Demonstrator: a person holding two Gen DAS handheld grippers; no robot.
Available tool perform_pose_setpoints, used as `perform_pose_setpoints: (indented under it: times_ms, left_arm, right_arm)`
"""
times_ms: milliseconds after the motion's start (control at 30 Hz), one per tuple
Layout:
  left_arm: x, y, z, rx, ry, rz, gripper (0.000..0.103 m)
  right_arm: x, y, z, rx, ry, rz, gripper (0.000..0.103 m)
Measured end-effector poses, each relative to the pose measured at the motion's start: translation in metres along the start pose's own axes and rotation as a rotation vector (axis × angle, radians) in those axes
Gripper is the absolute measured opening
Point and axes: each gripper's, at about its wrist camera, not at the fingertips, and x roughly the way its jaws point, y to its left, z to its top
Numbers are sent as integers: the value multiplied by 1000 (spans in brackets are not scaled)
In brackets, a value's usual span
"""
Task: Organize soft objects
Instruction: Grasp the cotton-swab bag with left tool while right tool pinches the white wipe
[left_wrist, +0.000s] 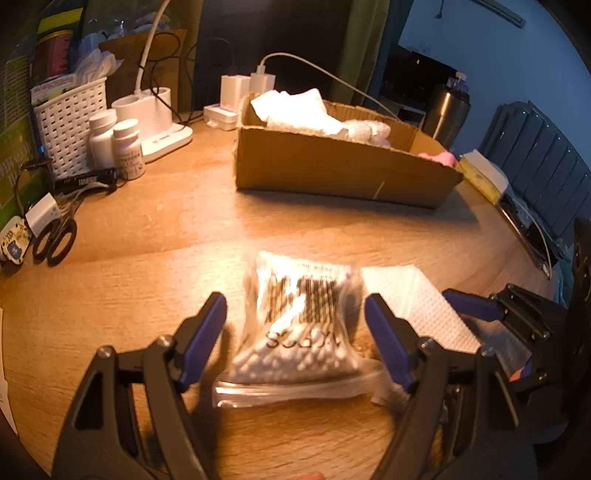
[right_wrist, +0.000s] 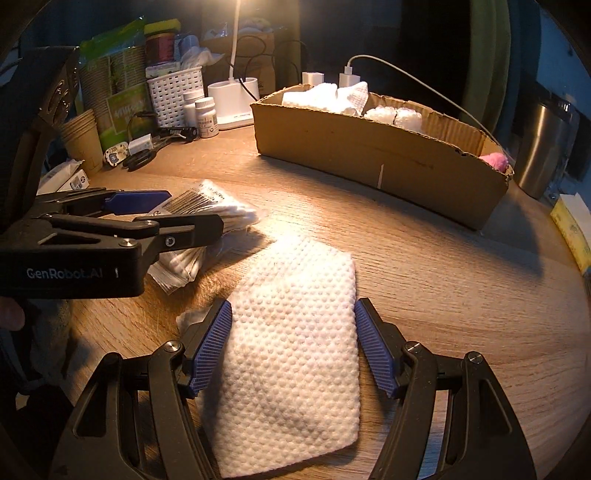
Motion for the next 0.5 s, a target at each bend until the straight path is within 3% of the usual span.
perform_pose_setpoints:
  times_ms: [133,233,300,400,500]
  left_arm:
    - [3,-1,-1,8,14,3,78]
    - [3,-5,-1,28,11,3,78]
    - [4,-7,-2,43,13,4,77]
    - [5,-10,-2,60,15,1,76]
    - [7,-12,-3,72,21,6,65]
  right_arm:
    - [0,0,0,-5,-3,-3,66]
    - [-2,-4,-1,9,-12,-13,51]
    - [-3,-9,0,29,-15,-22,33]
    - [-4,-17,-1,42,-14,-20,24]
    - [-5,-20,-1,54,-15,-17,20]
